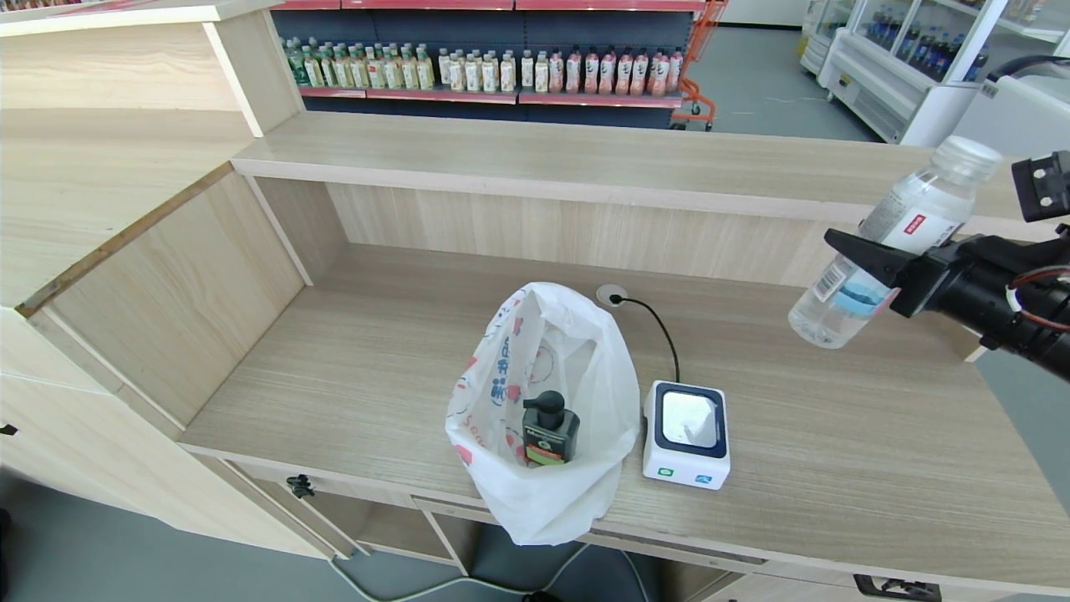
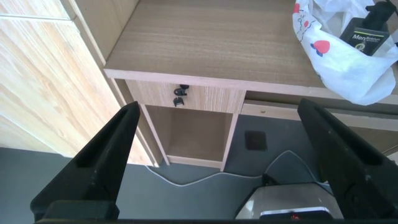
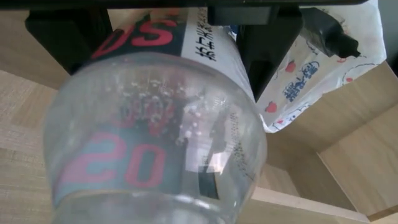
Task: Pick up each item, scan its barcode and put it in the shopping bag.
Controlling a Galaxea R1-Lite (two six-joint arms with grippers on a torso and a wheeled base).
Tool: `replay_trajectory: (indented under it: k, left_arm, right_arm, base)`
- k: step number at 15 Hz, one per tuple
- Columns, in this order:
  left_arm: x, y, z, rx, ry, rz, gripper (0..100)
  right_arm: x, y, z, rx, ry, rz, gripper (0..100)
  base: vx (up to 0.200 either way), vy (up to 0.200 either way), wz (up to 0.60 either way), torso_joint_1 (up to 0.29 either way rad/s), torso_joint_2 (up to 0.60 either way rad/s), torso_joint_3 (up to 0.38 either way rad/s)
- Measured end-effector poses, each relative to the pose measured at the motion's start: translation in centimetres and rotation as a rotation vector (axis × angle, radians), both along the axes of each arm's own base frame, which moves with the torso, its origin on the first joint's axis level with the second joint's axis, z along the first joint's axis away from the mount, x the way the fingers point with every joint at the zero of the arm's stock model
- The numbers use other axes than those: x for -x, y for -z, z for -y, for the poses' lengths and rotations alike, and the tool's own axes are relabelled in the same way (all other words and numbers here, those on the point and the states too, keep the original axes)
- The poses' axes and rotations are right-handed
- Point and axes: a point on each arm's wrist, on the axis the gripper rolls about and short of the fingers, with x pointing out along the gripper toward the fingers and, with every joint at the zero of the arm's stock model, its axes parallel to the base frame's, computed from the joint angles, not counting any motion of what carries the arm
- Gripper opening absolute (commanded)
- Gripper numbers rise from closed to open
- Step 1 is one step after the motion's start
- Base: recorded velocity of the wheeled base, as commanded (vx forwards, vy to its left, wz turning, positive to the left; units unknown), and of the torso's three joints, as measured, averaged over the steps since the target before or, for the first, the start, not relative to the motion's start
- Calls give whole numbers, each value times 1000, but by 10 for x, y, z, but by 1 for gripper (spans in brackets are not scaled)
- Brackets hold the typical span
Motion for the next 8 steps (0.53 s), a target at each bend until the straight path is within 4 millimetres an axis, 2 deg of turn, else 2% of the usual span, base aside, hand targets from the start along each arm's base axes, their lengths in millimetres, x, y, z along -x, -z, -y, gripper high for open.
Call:
replay_trajectory:
  k: [4, 8]
  left_arm:
    - [0, 0, 0, -3, 2, 0, 100]
    - [0, 0, 0, -2, 0, 0, 100]
  right_arm:
    - [-1, -3, 0, -3, 18, 13, 0]
    - [-7, -10, 1, -13, 59, 35, 0]
  base:
    - [0, 0, 0, 0, 0, 0]
    - [0, 200, 0, -1, -1, 4]
